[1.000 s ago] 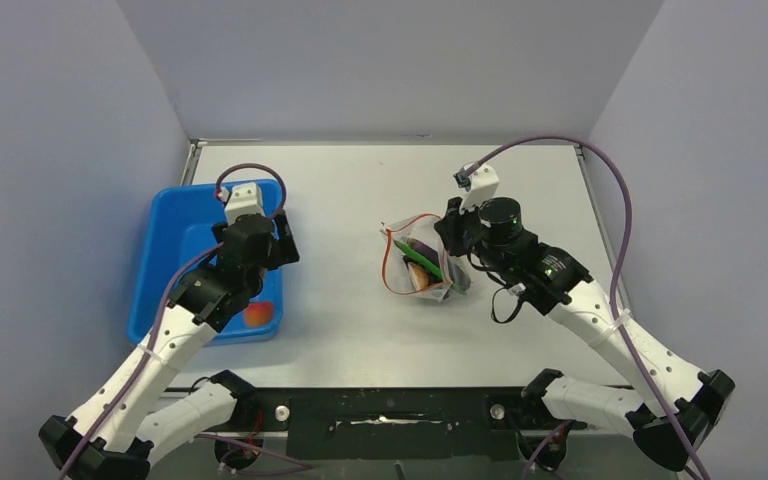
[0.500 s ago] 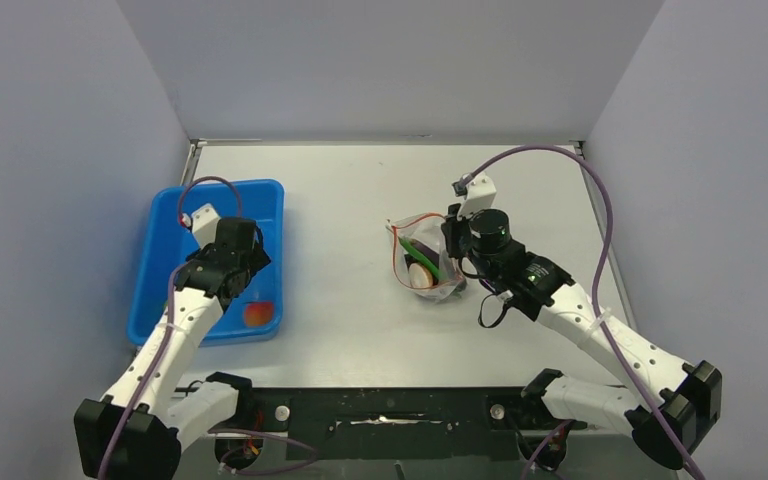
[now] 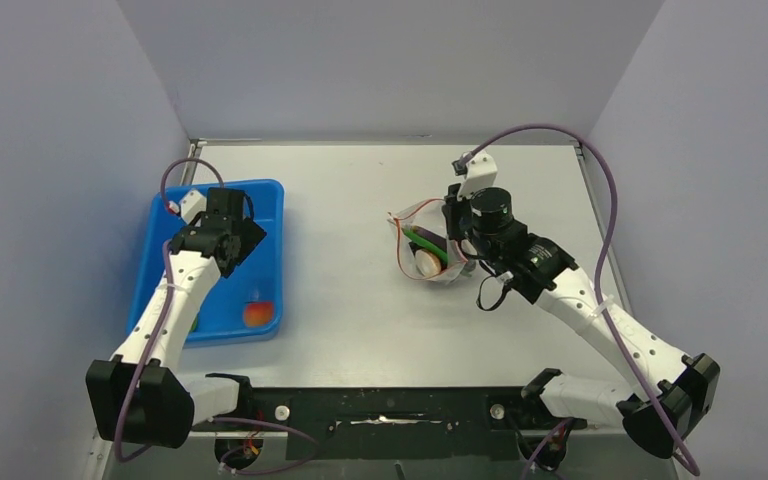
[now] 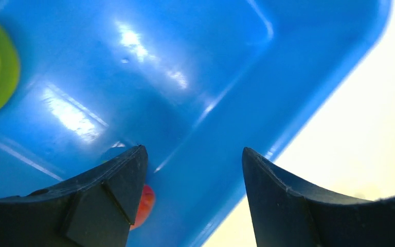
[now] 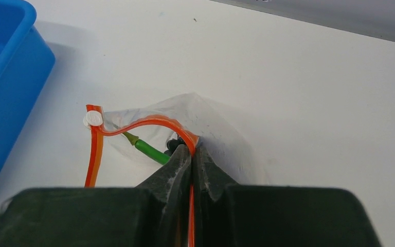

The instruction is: Place the food in the zip-top bag and seal the zipper

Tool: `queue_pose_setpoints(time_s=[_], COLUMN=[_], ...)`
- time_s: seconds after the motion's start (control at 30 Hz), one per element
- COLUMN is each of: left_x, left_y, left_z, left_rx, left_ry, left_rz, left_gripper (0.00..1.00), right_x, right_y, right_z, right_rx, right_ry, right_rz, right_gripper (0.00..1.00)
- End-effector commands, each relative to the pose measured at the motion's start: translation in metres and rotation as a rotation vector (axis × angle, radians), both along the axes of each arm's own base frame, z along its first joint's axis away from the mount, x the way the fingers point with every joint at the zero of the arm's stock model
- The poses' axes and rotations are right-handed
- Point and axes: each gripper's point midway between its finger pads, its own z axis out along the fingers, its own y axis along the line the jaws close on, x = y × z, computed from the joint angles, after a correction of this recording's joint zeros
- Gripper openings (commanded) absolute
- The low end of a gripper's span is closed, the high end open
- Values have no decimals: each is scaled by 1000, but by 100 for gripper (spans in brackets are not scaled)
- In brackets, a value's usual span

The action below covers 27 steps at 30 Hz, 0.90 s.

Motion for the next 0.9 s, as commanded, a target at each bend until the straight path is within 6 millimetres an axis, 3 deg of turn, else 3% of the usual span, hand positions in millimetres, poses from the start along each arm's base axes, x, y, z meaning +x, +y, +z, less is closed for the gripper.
queue_pose_setpoints(time_s=[0.0, 0.1, 0.17, 0.5, 0.67, 0.87], left_x=[39, 9, -11, -54, -60, -77], left_y=[-28, 2, 8, -22, -41, -41], left_z=[44, 28, 17, -20, -39, -50], left_rx=[-41, -14, -15, -189, -278, -257], left_ry=[-203, -72, 48, 239, 277, 383], left_rz=[-178, 72, 128, 141, 67, 68], left_gripper=[65, 61, 63, 70, 71, 72], right_x=[9, 14, 18, 27, 26, 31], right_y=[-1, -3, -4, -4, -10, -16], right_z=[37, 40, 46, 49, 48, 49], right_rx=[28, 3, -4, -15, -17, -18], right_ry=[-64, -52, -56, -43, -41, -31], right_rz=[-2, -2, -4, -25, -50, -86], right_gripper=[0, 0, 0, 0, 0, 0])
